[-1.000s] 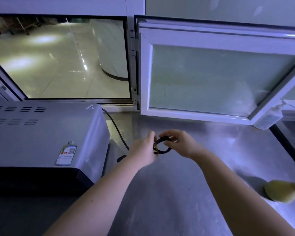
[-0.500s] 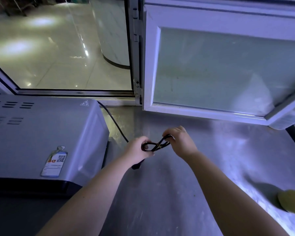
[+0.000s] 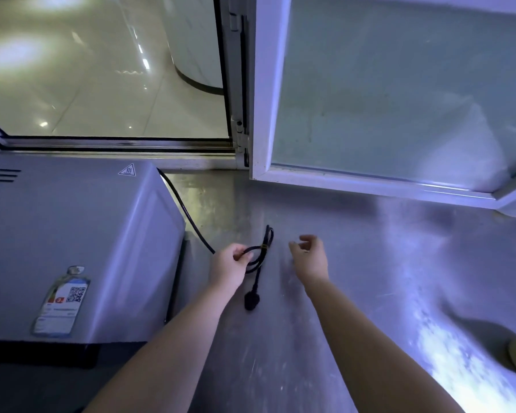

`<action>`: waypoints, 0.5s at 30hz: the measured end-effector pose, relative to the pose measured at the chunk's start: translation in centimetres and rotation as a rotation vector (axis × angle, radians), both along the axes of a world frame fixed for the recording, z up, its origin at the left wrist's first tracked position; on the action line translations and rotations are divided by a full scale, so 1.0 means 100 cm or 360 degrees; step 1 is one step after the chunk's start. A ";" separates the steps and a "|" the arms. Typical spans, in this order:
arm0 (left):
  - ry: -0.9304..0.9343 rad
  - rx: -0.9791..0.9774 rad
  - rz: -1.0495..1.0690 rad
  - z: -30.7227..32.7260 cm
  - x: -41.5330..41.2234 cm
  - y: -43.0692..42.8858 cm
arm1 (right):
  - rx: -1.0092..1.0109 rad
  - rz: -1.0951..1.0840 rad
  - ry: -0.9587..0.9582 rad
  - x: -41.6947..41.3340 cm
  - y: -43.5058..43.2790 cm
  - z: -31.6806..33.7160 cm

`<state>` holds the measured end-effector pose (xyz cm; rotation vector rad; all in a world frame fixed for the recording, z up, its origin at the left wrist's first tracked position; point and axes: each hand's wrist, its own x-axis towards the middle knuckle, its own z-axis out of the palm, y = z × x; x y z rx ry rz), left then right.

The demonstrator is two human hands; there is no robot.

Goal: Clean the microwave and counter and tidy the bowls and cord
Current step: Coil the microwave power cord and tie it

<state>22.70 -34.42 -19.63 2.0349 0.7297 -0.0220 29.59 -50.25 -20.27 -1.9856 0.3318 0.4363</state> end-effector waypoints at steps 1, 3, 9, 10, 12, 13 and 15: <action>-0.0005 0.0013 0.0017 -0.004 -0.001 0.002 | -0.0006 0.0041 0.0073 -0.003 0.003 -0.007; -0.0030 0.0034 0.0019 -0.010 -0.002 0.004 | -0.0015 0.0238 0.0151 -0.011 0.011 -0.018; -0.0140 0.0341 -0.0150 -0.020 -0.002 0.007 | -0.0002 0.0430 0.0056 -0.010 0.039 -0.024; -0.0158 0.0421 -0.0185 -0.021 0.000 0.008 | -0.0023 0.0419 0.0027 -0.007 0.041 -0.024; -0.0155 0.0652 -0.0259 -0.027 0.005 0.010 | -0.0017 0.0424 -0.0007 0.000 0.047 -0.023; -0.0118 0.0778 -0.0284 -0.029 0.009 0.012 | -0.0010 0.0436 -0.0018 0.003 0.050 -0.022; -0.0034 0.0994 -0.0334 -0.033 0.014 0.016 | -0.0019 0.0472 -0.0047 0.008 0.055 -0.024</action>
